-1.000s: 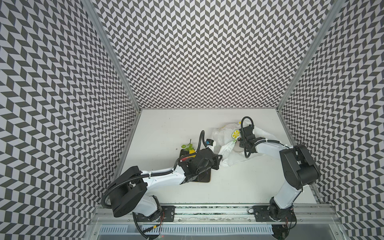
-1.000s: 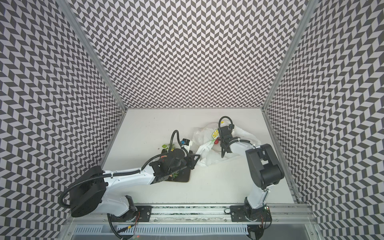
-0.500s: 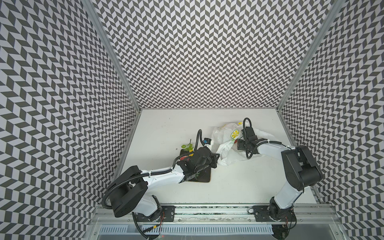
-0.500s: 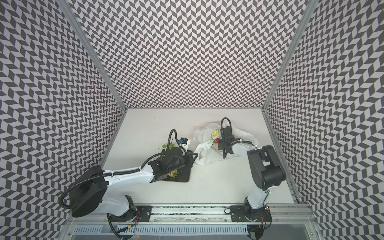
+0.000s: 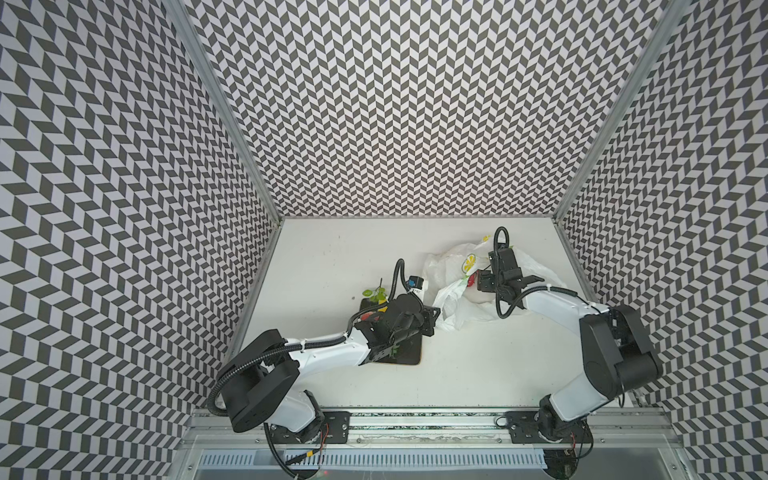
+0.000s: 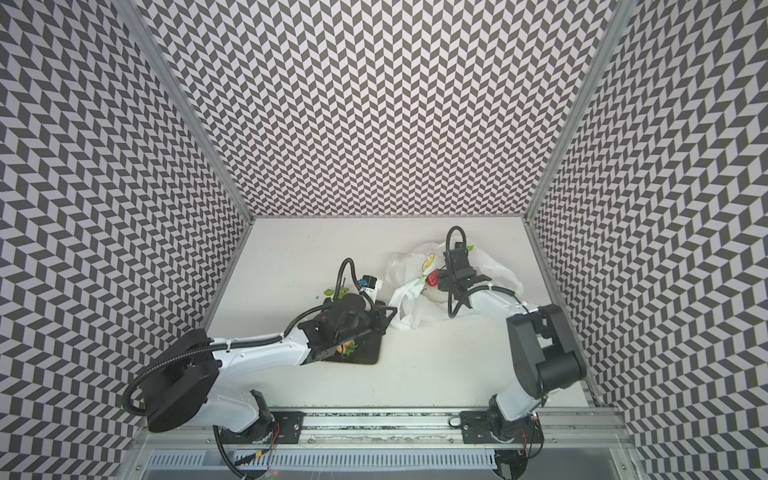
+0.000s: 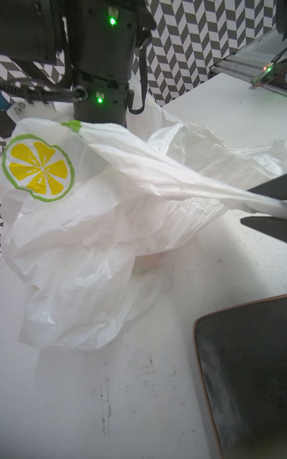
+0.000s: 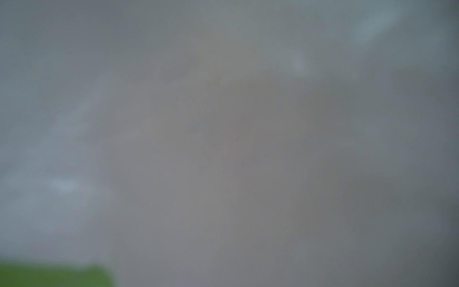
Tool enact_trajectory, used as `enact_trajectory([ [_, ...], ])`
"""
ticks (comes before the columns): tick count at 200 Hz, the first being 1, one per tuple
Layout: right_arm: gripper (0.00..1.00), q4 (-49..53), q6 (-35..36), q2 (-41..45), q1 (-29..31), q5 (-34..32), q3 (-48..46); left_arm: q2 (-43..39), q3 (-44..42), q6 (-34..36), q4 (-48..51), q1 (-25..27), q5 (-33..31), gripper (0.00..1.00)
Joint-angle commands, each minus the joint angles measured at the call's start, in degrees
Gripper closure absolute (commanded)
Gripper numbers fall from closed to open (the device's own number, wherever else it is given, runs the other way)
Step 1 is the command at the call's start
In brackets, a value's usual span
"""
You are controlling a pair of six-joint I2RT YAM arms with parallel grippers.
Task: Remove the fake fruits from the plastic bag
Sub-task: 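Hold the bag with the left gripper while the right gripper searches inside it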
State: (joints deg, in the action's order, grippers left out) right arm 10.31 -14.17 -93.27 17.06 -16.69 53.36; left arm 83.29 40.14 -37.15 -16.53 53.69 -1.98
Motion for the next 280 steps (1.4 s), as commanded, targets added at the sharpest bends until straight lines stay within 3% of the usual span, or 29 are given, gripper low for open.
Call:
enact_trajectory([
  [1,0.27,-3.76,3.14,-2.46,-0.27,-4.16,2.22,0.47,0.68,-0.04,-1.48,-0.17,0.55,0.85],
  [67,0.21,-9.07,12.77,-8.11,-1.06,-7.96,2.64,-1.25,-0.36,0.06,0.62,-0.08,0.13,0.87],
  [101,0.19,-10.69,16.27,-10.70,-1.54,-6.59,4.31,-1.33,-0.77,0.22,1.06,0.00,0.72,0.87],
  [185,0.37,-10.34,16.75,-15.38,-2.55,-5.57,7.56,-0.49,0.51,0.67,0.72,-0.01,0.92,0.88],
  [236,0.52,-9.67,15.18,-10.73,-2.56,4.18,5.85,0.68,1.43,0.72,0.23,-0.08,0.92,0.88],
  [280,0.53,-9.33,7.20,-1.14,-2.55,16.37,-0.18,1.45,1.94,0.85,-0.34,-0.17,0.92,0.88],
])
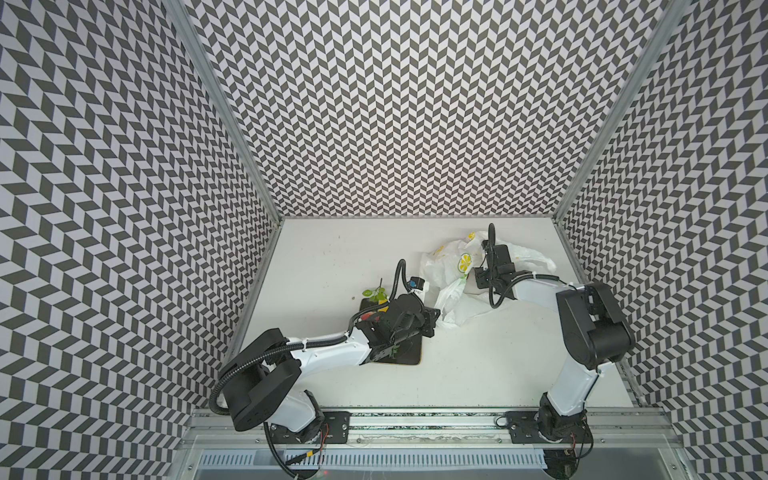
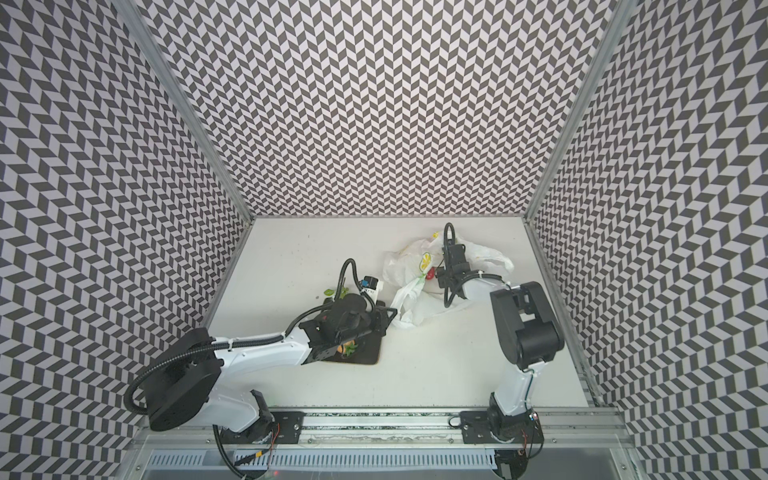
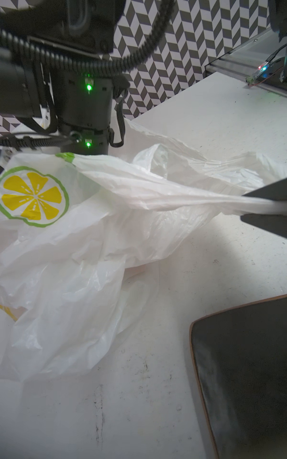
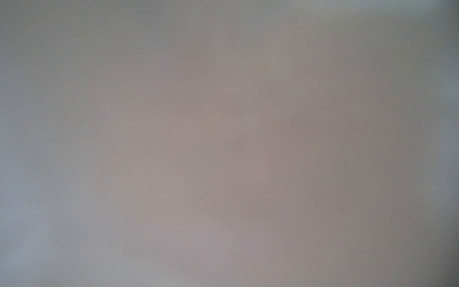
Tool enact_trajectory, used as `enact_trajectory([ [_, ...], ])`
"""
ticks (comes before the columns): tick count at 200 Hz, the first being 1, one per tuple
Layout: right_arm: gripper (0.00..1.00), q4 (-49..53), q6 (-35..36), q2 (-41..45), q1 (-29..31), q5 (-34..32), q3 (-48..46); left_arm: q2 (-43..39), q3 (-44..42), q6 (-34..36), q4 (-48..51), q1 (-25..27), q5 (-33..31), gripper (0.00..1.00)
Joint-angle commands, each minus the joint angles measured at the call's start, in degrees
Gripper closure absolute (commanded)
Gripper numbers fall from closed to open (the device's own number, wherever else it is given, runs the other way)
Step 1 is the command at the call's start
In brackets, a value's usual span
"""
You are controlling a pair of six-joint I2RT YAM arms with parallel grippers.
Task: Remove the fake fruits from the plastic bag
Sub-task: 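Hold the bag with the left gripper while the right gripper searches inside it, then close the right gripper on a pink peach inside the bag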
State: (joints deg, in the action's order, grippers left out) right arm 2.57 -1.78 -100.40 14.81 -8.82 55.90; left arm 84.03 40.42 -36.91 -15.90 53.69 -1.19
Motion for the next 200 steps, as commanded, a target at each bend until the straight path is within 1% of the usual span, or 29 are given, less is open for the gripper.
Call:
enact_trajectory([
  [1,0.53,-1.51,-5.40,6.17,-0.26,8.57,-2.85,0.70,1.62,0.61,-0.97,-0.17,0.14,0.88],
  [22,0.54,-0.29,-8.88,9.64,-0.31,11.12,-5.01,0.77,1.50,0.61,-1.06,-0.17,0.22,0.88],
  [41,0.52,1.42,-14.15,11.32,-0.39,12.76,-5.59,0.91,1.08,0.52,-1.55,-0.23,0.22,0.88],
  [56,0.51,0.87,-20.16,12.44,-0.38,16.44,-6.49,1.11,1.07,0.32,-1.84,-0.33,0.22,0.90],
  [68,0.51,-2.28,-23.56,13.21,-0.30,21.19,-7.94,1.18,1.06,0.34,-2.01,-0.43,0.26,0.91],
  [75,0.49,-4.11,-25.69,13.54,-0.22,23.12,-8.85,1.24,1.06,0.26,-2.03,-0.56,0.18,0.91],
  [82,0.46,-6.27,-27.28,13.48,-0.22,24.97,-9.74,1.37,1.15,0.11,-1.94,-0.61,0.22,0.91],
  [92,0.40,-7.76,-28.70,12.69,-0.05,25.97,-9.86,1.40,1.32,-0.01,-1.70,-0.78,0.18,0.91],
  [114,0.37,-8.79,-29.12,9.21,0.84,27.43,-8.39,1.45,1.15,-0.61,-1.55,-0.96,0.06,0.92],
  [137,0.34,-8.08,-27.31,6.21,3.19,26.81,-6.52,1.64,1.42,-0.62,-1.44,-1.02,0.21,0.93],
  [162,0.28,-6.40,-24.96,4.41,5.32,22.35,-5.27,1.80,1.50,-0.54,-1.41,-1.05,0.03,0.92],
  [170,0.27,-5.92,-24.23,3.71,5.96,20.73,-4.86,1.95,1.68,-0.47,-1.41,-1.05,0.00,0.93],
  [200,0.27,-4.78,-22.89,-0.64,7.37,18.63,-1.72,2.40,2.19,-0.45,-1.39,-1.05,0.13,0.93],
])
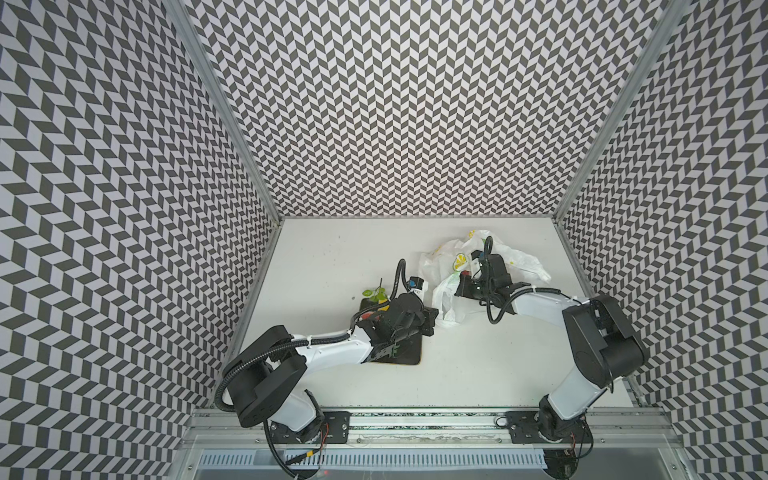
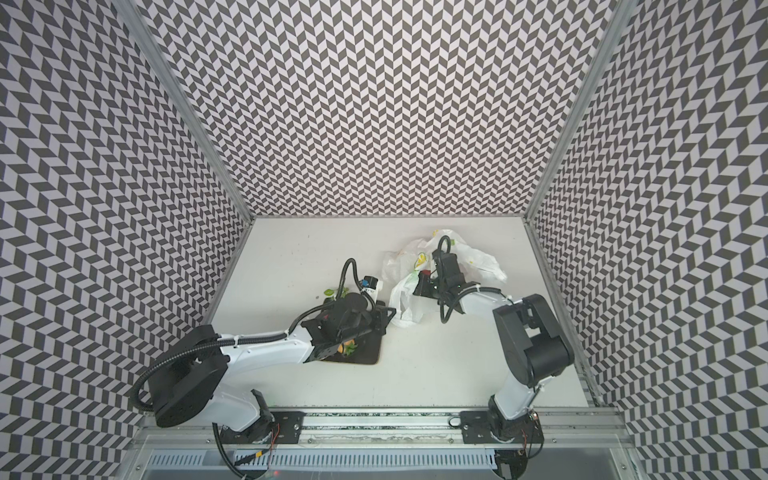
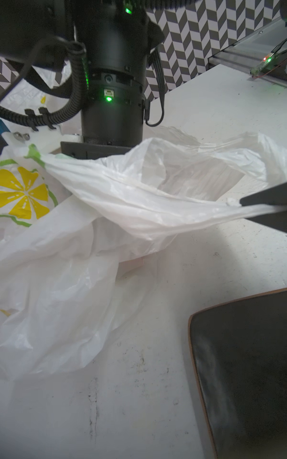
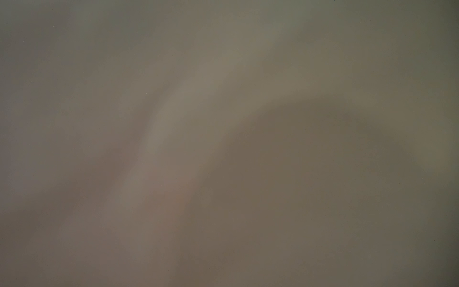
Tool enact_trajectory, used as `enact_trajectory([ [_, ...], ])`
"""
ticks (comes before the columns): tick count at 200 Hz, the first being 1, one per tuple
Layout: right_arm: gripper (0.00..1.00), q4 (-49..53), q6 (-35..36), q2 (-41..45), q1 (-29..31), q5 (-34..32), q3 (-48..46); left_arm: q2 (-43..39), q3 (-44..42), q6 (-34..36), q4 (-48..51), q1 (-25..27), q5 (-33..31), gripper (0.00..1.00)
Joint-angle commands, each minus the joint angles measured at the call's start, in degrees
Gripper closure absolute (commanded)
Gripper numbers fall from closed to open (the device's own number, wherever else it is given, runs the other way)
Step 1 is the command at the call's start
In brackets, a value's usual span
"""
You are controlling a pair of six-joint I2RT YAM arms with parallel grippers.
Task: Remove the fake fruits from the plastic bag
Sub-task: 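Close the right gripper on a pink peach inside the bag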
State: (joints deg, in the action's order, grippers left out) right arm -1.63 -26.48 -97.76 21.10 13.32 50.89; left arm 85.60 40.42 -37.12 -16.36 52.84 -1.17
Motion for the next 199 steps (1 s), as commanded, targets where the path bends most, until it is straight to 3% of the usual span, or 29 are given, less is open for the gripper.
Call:
enact_trajectory([
  [1,0.27,-0.45,1.88,-3.43,1.15,-3.63,3.44,0.81,2.20,-0.23,-0.90,-0.19,0.11,0.93],
  [54,0.30,2.94,-0.81,-6.38,2.01,-15.10,5.22,0.15,1.44,-0.92,-0.71,-0.19,0.10,0.93],
  [107,0.37,8.55,-4.04,0.31,1.55,-28.10,0.86,-2.77,-1.38,-1.99,0.19,-0.48,-2.21,0.98],
  [138,0.38,9.13,-2.77,4.67,0.96,-27.27,-2.90,-3.08,-2.59,-2.03,-0.49,-0.54,-0.76,0.98],
  [173,0.21,10.01,0.16,8.16,0.72,-25.17,-2.83,-2.43,-2.42,-1.46,-0.60,-0.10,0.57,0.98],
  [199,0.20,10.78,4.39,7.10,-0.35,-23.92,-0.91,-2.43,-2.02,-1.07,-0.69,-0.10,1.03,0.98],
])
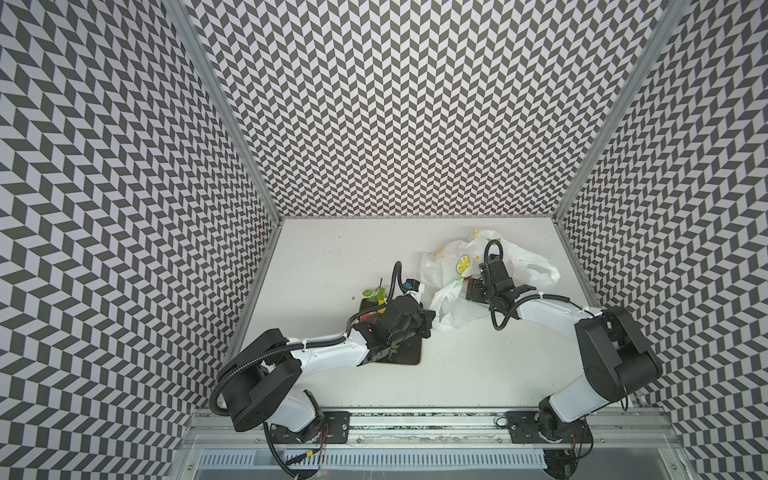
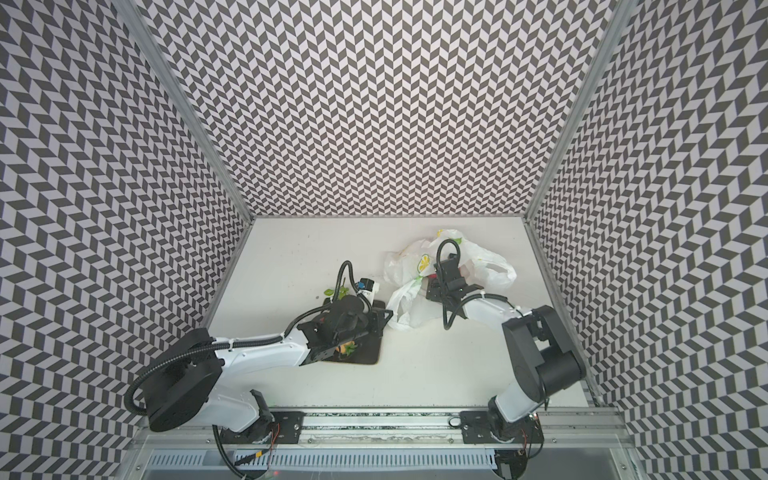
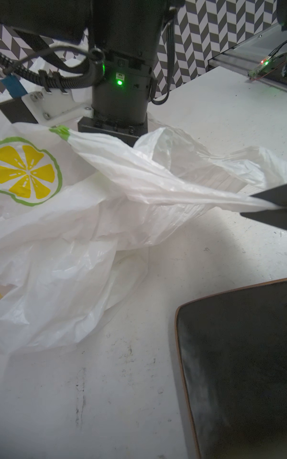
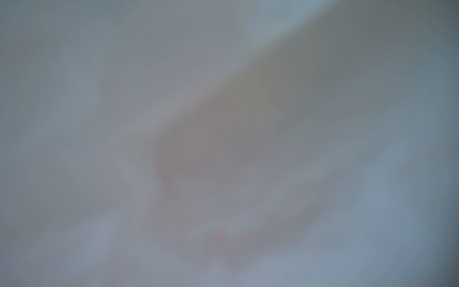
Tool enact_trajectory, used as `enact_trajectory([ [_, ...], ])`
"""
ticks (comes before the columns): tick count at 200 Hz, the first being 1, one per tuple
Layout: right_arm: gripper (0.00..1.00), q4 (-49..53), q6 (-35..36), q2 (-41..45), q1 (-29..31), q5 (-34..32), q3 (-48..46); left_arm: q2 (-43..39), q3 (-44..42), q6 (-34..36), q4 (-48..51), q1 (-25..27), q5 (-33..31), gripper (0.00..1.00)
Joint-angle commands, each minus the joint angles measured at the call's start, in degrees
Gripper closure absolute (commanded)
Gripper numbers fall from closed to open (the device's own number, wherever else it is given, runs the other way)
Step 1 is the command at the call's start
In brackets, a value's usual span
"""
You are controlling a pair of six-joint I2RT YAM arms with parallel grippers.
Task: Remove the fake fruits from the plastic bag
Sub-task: 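Close the right gripper on a pink peach inside the bag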
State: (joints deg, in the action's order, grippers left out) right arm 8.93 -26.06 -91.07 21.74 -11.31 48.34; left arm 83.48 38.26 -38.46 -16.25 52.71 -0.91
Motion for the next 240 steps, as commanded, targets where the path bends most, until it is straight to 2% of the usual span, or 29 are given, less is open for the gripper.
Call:
enact_trajectory([
  [1,0.20,0.26,4.12,0.39,-0.99,0.69,1.71,-0.33,0.14,0.29,-0.80,0.03,0.75,0.98],
  [41,0.26,-0.23,7.99,-2.40,-2.86,-1.65,2.28,-0.51,0.70,0.88,-0.68,0.14,0.91,0.98],
  [66,0.33,-1.44,8.53,-4.34,-3.78,-0.15,3.17,-0.56,0.94,1.19,-0.27,0.05,0.91,0.98],
  [100,0.34,-1.22,8.65,-7.40,-3.85,1.51,5.23,-0.76,1.03,1.19,-0.28,0.07,0.75,0.98],
  [128,0.43,-1.46,8.19,-9.08,-3.83,2.01,5.70,-0.76,1.16,1.19,-0.31,0.10,0.68,0.98],
  [166,0.54,-1.79,7.49,-9.60,-3.83,1.98,5.43,-0.82,1.13,1.19,-0.32,0.06,0.55,0.98],
  [207,0.56,-1.77,7.30,-10.60,-3.88,2.00,5.67,-0.93,0.94,1.03,-0.29,0.03,0.32,0.98],
  [226,0.65,-2.03,6.95,-9.45,-3.88,1.99,5.07,-1.12,0.76,0.93,-0.27,0.03,0.12,0.98],
  [240,0.66,-2.67,6.34,-7.51,-3.86,2.57,4.13,-1.09,0.79,0.85,-0.32,0.07,0.04,0.98],
])
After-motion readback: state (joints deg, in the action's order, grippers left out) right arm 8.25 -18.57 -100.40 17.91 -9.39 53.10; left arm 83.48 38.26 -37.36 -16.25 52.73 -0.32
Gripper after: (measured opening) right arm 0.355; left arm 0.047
